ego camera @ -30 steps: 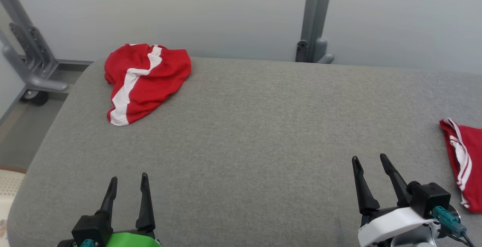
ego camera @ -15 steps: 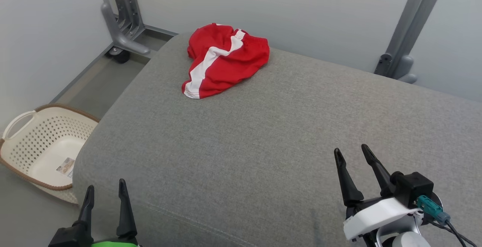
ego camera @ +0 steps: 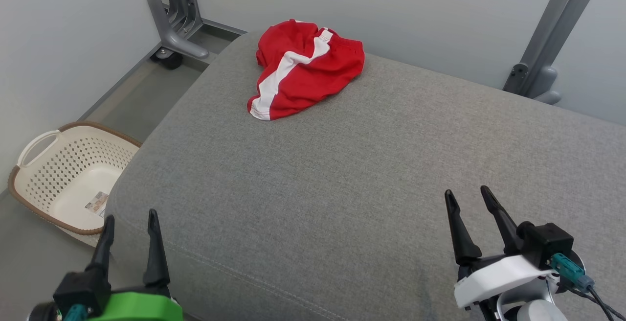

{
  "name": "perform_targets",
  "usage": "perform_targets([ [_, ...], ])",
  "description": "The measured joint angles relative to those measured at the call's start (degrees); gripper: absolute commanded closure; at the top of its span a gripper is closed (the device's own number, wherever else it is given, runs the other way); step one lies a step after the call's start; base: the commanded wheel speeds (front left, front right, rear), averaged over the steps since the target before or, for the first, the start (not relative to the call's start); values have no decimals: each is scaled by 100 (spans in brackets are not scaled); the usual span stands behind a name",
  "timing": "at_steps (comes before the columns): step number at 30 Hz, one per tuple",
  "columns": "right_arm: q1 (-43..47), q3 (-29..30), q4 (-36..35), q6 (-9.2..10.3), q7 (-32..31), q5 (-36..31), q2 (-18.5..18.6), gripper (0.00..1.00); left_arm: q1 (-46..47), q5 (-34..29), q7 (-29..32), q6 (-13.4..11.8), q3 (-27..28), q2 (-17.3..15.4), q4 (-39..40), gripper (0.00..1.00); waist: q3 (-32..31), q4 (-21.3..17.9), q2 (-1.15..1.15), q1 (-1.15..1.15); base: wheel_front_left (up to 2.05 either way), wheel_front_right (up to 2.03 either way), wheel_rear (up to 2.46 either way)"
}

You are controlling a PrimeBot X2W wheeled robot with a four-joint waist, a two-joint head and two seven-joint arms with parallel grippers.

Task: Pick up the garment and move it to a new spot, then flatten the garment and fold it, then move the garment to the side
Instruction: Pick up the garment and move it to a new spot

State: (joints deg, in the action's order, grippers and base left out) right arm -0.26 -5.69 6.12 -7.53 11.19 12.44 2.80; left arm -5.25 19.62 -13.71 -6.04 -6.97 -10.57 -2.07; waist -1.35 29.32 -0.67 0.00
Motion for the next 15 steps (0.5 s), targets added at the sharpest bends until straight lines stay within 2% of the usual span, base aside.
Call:
perform_targets([
  [10, 4, 296, -459, 0, -215, -291, -4, 0, 1387, -158, 681, 259, 141, -762, 576, 0, 236, -79, 0, 0, 0, 0, 0],
  [15, -200, 416, -838, 0, -420, -539, -2, 0, 2437, -97, 1157, 504, 247, -1145, 602, 0, 594, -246, 0, 0, 0, 0, 0],
])
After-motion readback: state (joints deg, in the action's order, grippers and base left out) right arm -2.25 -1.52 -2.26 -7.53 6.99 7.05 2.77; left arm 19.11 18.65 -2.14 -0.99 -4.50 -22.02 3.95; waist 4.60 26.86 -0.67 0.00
